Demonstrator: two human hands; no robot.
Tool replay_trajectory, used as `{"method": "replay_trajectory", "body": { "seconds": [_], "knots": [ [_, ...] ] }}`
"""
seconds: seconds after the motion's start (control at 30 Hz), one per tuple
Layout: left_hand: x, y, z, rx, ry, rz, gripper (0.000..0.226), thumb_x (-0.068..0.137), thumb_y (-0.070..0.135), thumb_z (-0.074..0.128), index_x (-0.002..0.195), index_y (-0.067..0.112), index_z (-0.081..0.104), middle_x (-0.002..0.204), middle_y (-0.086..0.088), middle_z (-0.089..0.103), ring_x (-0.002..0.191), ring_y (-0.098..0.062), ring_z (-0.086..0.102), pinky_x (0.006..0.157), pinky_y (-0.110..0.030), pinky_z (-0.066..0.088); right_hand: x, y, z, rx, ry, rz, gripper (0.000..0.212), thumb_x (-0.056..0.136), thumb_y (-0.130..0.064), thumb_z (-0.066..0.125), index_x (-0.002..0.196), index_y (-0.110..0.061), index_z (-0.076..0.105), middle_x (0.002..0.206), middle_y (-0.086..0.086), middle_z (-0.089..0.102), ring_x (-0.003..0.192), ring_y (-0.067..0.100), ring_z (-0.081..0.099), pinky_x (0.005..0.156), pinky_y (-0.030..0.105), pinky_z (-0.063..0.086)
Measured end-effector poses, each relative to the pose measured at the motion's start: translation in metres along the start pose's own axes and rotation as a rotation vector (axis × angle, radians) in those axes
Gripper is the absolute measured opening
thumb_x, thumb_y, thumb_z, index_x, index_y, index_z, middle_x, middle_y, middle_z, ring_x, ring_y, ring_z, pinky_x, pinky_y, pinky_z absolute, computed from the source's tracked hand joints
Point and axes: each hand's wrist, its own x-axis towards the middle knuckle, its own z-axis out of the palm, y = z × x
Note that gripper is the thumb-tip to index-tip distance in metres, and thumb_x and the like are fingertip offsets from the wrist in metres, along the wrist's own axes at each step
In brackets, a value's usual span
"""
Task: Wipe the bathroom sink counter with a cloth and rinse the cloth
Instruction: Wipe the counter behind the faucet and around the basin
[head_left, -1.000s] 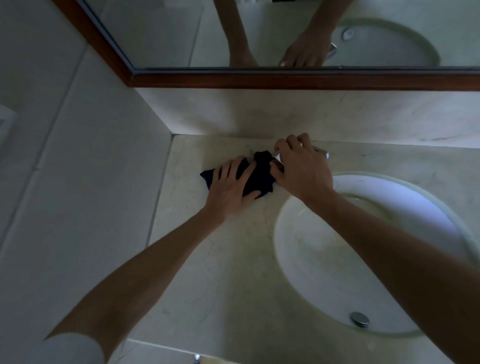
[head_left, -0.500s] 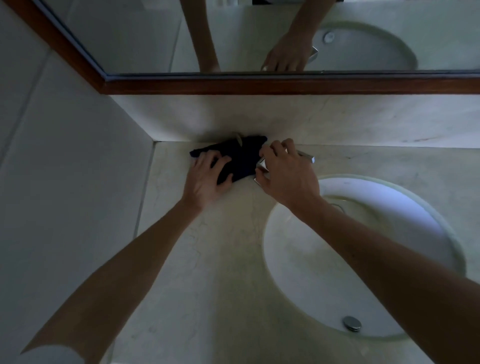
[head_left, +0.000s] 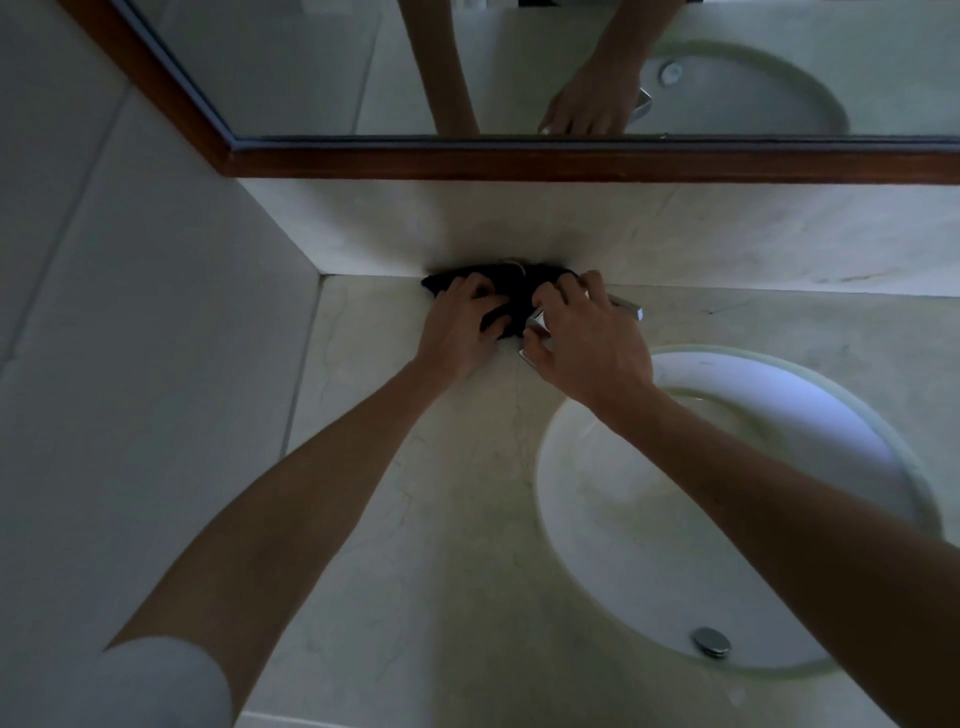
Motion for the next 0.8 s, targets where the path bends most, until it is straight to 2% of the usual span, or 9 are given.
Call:
{"method": "replay_trajectory", "body": {
  "seconds": [0.1, 0.23, 0.37, 0.5, 0.57, 0.67, 0.8],
  "knots": [
    [0.003, 0.004, -0.004, 0.028, 0.028, -0.006, 0.033, 0.084, 0.043, 0.063, 0.102, 0.020, 0.077, 0.107, -0.004, 0.065, 0.094, -0.027, 0.060, 0.068, -0.038, 0.052, -0.001, 0.000, 0.000, 0.012, 0.004, -0.006, 0.034, 0.094, -0.041, 0.049, 0.114, -0.015, 0.058, 0.113, 0.006, 0.059, 0.113, 0.026, 0.051, 0.062, 0.034, 0.049],
    [0.003, 0.004, -0.004, 0.074, 0.060, 0.020, 0.039, 0.076, 0.053, 0.060, 0.095, 0.023, 0.077, 0.102, -0.003, 0.067, 0.092, -0.026, 0.062, 0.062, -0.031, 0.047, -0.001, 0.000, -0.001, -0.009, 0.019, -0.008, 0.034, 0.093, -0.042, 0.050, 0.113, -0.016, 0.059, 0.112, 0.005, 0.060, 0.111, 0.025, 0.053, 0.058, 0.030, 0.035],
    [0.003, 0.003, 0.000, 0.142, 0.088, 0.034, 0.036, 0.076, 0.054, 0.068, 0.087, 0.020, 0.075, 0.092, -0.004, 0.067, 0.084, -0.026, 0.062, 0.058, -0.032, 0.047, -0.002, 0.001, -0.002, -0.034, 0.033, -0.012, 0.035, 0.091, -0.042, 0.052, 0.113, -0.016, 0.060, 0.111, 0.004, 0.061, 0.109, 0.025, 0.055, 0.059, 0.030, 0.030],
    [-0.005, 0.000, -0.004, 0.247, 0.204, 0.074, 0.034, 0.080, 0.048, 0.068, 0.077, 0.015, 0.067, 0.079, -0.004, 0.064, 0.073, -0.023, 0.060, 0.050, -0.034, 0.043, -0.002, 0.001, -0.002, -0.015, 0.019, -0.021, 0.036, 0.092, -0.042, 0.051, 0.115, -0.016, 0.059, 0.113, 0.005, 0.061, 0.111, 0.026, 0.054, 0.060, 0.031, 0.034],
    [-0.013, -0.006, -0.009, 0.287, 0.237, -0.007, 0.034, 0.080, 0.048, 0.069, 0.075, 0.014, 0.064, 0.076, -0.004, 0.062, 0.071, -0.022, 0.060, 0.047, -0.032, 0.039, -0.001, 0.001, -0.002, -0.021, 0.004, -0.017, 0.036, 0.091, -0.041, 0.052, 0.116, -0.016, 0.059, 0.112, 0.005, 0.061, 0.111, 0.027, 0.054, 0.060, 0.032, 0.036],
    [-0.018, -0.012, -0.015, 0.252, 0.211, -0.139, 0.036, 0.076, 0.051, 0.069, 0.076, 0.015, 0.062, 0.080, -0.002, 0.062, 0.076, -0.020, 0.062, 0.046, -0.025, 0.032, -0.001, 0.001, -0.002, -0.049, -0.016, -0.017, 0.042, 0.091, -0.040, 0.052, 0.123, -0.014, 0.059, 0.113, 0.007, 0.062, 0.111, 0.029, 0.055, 0.061, 0.034, 0.040],
    [-0.015, -0.014, -0.019, 0.180, 0.213, -0.078, 0.037, 0.072, 0.052, 0.070, 0.078, 0.016, 0.065, 0.084, -0.001, 0.064, 0.076, -0.018, 0.063, 0.047, -0.023, 0.036, -0.001, 0.000, -0.003, -0.078, -0.023, -0.011, 0.044, 0.092, -0.040, 0.052, 0.126, -0.014, 0.058, 0.116, 0.008, 0.062, 0.114, 0.029, 0.055, 0.062, 0.034, 0.043]
  ]
}}
